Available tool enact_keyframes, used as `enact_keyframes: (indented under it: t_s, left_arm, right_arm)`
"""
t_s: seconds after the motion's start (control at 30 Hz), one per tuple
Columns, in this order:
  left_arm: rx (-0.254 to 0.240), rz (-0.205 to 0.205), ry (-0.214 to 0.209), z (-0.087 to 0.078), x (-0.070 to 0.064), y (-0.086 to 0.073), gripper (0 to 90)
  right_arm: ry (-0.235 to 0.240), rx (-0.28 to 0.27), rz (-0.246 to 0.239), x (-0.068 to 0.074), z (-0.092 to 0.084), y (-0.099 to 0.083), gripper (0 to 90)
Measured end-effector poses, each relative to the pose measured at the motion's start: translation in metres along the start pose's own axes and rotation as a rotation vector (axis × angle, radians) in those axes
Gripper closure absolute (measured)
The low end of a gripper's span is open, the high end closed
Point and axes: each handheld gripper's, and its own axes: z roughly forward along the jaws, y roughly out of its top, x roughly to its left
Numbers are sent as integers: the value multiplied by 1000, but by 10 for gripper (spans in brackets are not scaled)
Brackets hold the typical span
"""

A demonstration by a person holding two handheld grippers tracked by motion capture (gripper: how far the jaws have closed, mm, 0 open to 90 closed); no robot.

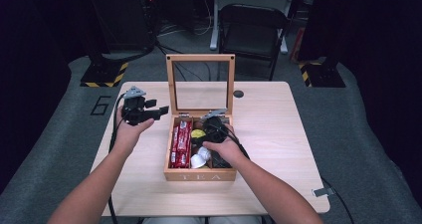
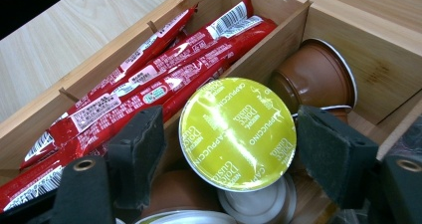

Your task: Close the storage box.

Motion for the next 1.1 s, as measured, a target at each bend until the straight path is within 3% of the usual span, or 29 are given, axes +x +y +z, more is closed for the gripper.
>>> enact_keyframes:
  t_s: [0.4, 0.77, 1.1]
  left_arm:
    - [-3, 0, 4, -1, 0, -1, 366]
    - [0, -1, 2, 0, 1, -1, 366]
    - [-2, 0, 2, 0, 0, 0, 366]
  right_arm:
    - [12, -2, 10, -3, 0, 0, 331]
    - [-14, -6, -43, 0, 0, 0, 363]
    - [-18, 4, -58, 2, -1, 1, 369]
